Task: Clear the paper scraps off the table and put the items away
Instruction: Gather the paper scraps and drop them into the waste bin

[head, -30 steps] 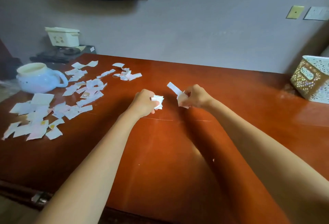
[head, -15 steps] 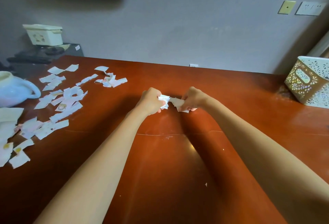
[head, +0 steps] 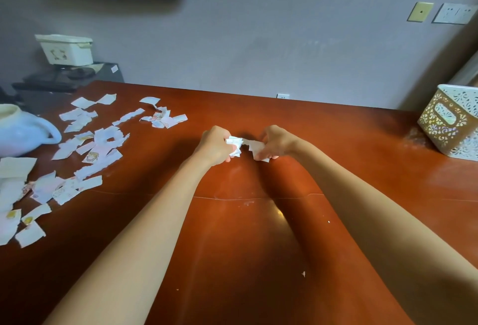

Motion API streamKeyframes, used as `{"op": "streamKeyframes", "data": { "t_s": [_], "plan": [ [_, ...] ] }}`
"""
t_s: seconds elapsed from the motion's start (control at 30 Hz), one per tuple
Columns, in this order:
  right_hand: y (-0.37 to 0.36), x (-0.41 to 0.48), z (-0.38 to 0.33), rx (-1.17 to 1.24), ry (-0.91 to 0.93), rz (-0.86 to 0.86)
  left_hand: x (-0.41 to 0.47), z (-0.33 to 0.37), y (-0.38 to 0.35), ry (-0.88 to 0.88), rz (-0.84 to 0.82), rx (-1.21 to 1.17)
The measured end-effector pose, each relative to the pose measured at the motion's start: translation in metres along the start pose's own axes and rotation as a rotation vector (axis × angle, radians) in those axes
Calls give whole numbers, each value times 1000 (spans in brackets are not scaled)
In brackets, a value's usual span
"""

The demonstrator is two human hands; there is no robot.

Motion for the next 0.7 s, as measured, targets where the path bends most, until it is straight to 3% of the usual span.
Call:
{"op": "streamKeyframes", "data": {
  "t_s": [0.37, 0.7],
  "plan": [
    [-1, 7, -18, -45, 55, -32, 5, -21, 17, 79, 86, -44],
    [-17, 71, -101, 51, 256, 71, 35, -70, 86, 174, 306, -30]
  ]
}}
Point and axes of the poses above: each hand's wrist, its own x-axis towards the middle knuckle, its own y-axis out of the back of the hand, z = x × y, the point moved 3 cm from there along x, towards the middle knuckle, and after that the axes turned 11 degrees about -x, right-handed, at the moved point
